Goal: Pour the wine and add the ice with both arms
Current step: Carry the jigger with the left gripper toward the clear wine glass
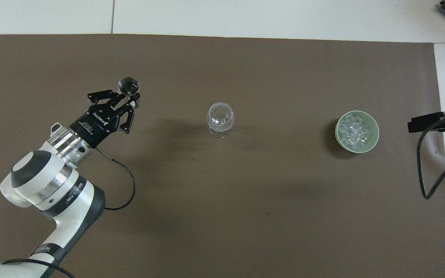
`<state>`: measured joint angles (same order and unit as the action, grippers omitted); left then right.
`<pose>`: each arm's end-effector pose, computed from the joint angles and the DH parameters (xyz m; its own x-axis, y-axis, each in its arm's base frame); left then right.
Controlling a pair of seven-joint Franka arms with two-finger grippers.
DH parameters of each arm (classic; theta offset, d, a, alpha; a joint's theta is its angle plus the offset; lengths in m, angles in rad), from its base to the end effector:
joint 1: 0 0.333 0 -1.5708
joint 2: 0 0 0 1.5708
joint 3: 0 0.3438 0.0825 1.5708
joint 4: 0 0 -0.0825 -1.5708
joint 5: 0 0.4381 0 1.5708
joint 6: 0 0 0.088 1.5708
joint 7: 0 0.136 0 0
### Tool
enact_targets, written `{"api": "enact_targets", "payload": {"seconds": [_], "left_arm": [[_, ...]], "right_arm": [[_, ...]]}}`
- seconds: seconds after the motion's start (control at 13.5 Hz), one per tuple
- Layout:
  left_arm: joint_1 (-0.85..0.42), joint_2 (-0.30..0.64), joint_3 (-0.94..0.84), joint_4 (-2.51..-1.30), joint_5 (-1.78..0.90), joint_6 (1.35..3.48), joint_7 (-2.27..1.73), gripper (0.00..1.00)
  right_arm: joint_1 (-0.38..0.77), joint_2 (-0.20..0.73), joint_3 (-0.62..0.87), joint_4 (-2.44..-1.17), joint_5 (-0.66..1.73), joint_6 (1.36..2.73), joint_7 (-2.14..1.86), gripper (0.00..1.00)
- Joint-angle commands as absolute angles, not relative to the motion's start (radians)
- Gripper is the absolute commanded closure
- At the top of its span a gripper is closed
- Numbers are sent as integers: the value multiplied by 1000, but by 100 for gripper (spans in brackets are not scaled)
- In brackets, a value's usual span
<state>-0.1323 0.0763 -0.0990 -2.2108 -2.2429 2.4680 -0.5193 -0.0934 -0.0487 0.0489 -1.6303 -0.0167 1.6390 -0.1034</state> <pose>0.6018 -0.1544 0.3461 -0.0711 0.2373 -0.9688 0.7006 0.7033 0.1208 0.5996 -0.0282 0.6274 0.9967 0.0601 0.0550 0.0588 -0.9980 0.0249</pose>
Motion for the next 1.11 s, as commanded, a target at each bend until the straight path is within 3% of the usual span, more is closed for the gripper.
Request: {"api": "enact_targets", "payload": {"seconds": [0.0, 0.15, 0.67, 1.04], "left_arm": [[-182, 72, -116, -2177, -2351, 2546, -515, 100], [-198, 80, -158, -2139, -2463, 2595, -515, 100], [-273, 161, -176, -1975, -2471, 2746, -515, 100], [-316, 208, -176, -1930, -2467, 2773, -511, 100]], "right_arm": [[-95, -43, 51, -1617, -6, 1617, -86, 0], [-95, -43, 51, -1617, -6, 1617, -86, 0], [-95, -43, 49, -1617, -6, 1617, -86, 0], [-95, -43, 49, -1617, -6, 1617, -86, 0]]}}
